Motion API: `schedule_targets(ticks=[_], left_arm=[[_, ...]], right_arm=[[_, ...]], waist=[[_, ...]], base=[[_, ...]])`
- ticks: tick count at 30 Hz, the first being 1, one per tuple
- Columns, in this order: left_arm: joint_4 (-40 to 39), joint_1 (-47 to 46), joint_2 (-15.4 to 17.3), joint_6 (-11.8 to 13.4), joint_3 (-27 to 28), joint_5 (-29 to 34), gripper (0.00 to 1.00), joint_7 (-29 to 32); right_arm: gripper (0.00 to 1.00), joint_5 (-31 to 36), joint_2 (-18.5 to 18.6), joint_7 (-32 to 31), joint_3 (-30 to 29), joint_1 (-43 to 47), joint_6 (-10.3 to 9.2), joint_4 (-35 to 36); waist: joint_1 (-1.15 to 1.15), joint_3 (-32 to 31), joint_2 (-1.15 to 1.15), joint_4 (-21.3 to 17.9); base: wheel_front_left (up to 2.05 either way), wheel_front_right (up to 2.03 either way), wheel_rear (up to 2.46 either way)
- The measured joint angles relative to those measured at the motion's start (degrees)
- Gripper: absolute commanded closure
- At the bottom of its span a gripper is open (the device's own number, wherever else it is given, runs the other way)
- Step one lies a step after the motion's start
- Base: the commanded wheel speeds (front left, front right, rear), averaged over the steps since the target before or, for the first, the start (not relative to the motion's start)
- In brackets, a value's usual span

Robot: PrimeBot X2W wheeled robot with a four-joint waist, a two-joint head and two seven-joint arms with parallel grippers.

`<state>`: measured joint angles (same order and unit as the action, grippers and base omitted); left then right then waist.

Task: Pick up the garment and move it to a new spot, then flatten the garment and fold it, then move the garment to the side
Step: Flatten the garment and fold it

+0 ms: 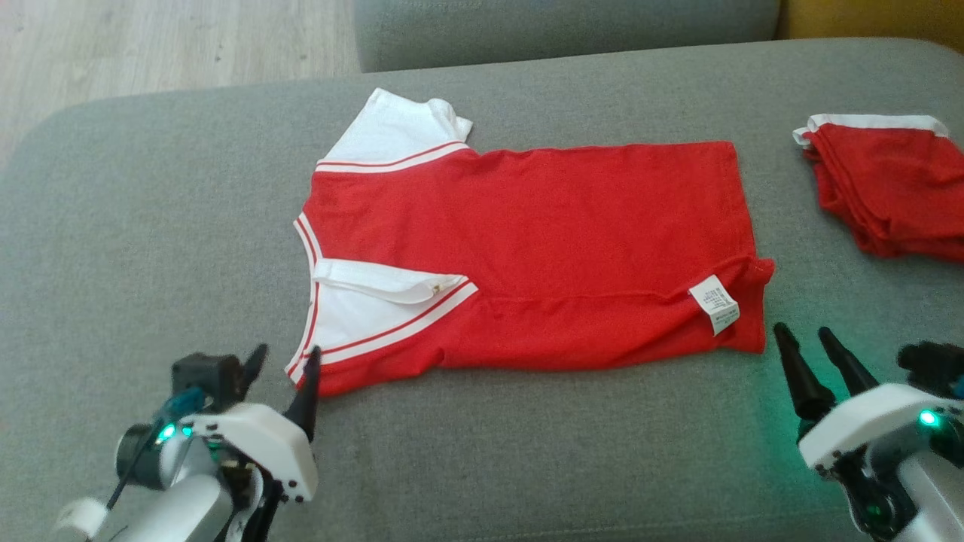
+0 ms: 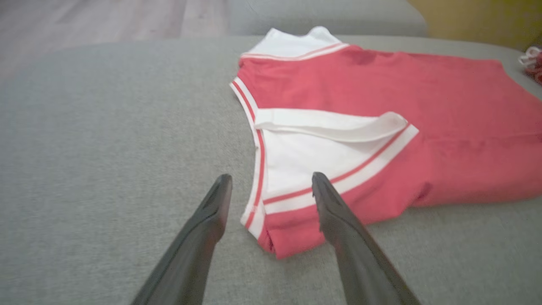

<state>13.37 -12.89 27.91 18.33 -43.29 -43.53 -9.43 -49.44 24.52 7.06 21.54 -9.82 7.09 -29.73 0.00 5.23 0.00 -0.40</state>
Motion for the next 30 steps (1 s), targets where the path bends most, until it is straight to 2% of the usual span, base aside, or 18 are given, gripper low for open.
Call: schedule_targets(ticks=[4, 8, 15, 23, 24, 25, 26, 27, 29, 30], left_arm=[[2.43, -1.94, -0.75, -1.24, -1.94, 0.01, 0.00, 3.93], [5.11, -4.09, -3.09, -2.24, -3.47, 0.01, 0.00, 6.23], [11.36, -6.40, -5.37, -1.79, -4.19, -0.01, 0.00, 9.03], [12.73, -8.42, -5.81, -1.02, -3.55, -2.48, 0.00, 12.30], [12.77, -8.71, -5.84, -1.02, -3.52, -2.77, 0.00, 12.63], [12.78, -8.92, -5.86, -1.05, -3.47, -2.88, 0.00, 12.90], [12.83, -9.02, -5.89, -1.14, -3.34, -3.15, 0.09, 13.02], [12.91, -9.04, -5.92, -1.18, -3.18, -3.34, 0.09, 13.27], [13.30, -9.06, -5.93, -1.19, -2.79, -3.70, 0.54, 13.58], [13.61, -9.06, -5.91, -1.34, -2.78, -4.04, 0.75, 14.18]], right_arm=[[0.00, 6.26, -2.57, -4.65, -2.19, -2.19, 0.00, -2.26], [0.00, 10.29, -5.16, -8.84, -4.12, -3.85, 0.00, -3.31], [0.00, 15.23, -8.05, -13.79, -6.98, -3.71, 0.00, -3.50], [0.00, 18.20, -9.61, -17.78, -9.59, -3.45, 0.00, -0.57], [0.07, 18.37, -9.60, -18.23, -9.66, -3.45, 0.00, -0.37], [0.24, 18.61, -9.61, -18.44, -9.77, -3.45, 0.00, -0.20], [0.48, 18.75, -9.61, -18.78, -9.93, -3.45, 0.00, -0.03], [0.48, 18.75, -9.65, -19.00, -10.07, -3.44, 0.00, 0.02], [0.79, 18.76, -9.83, -19.47, -10.24, -3.19, 0.00, 0.03], [1.00, 18.76, -10.03, -19.70, -10.34, -2.85, 0.00, 0.03]], waist=[[0.00, 0.81, 0.00, 0.13], [0.00, 1.71, 0.00, 0.58], [0.00, 2.90, 0.00, 1.27], [0.00, 4.44, 0.00, 0.99], [0.00, 4.59, 0.00, 0.98], [0.00, 4.72, 0.00, 0.97], [0.00, 4.76, 0.00, 0.99], [0.00, 4.70, 0.00, 0.99], [0.00, 4.34, 0.00, 1.00], [0.00, 4.07, 0.00, 1.00]], base=[[0.00, 0.00, 0.00], [0.00, 0.00, 0.00], [0.00, 0.00, 0.00], [0.00, 0.00, 0.00], [0.00, 0.00, 0.00], [0.00, 0.00, 0.00], [0.00, 0.00, 0.00], [0.00, 0.00, 0.00], [0.00, 0.00, 0.00], [0.00, 0.00, 0.00]])
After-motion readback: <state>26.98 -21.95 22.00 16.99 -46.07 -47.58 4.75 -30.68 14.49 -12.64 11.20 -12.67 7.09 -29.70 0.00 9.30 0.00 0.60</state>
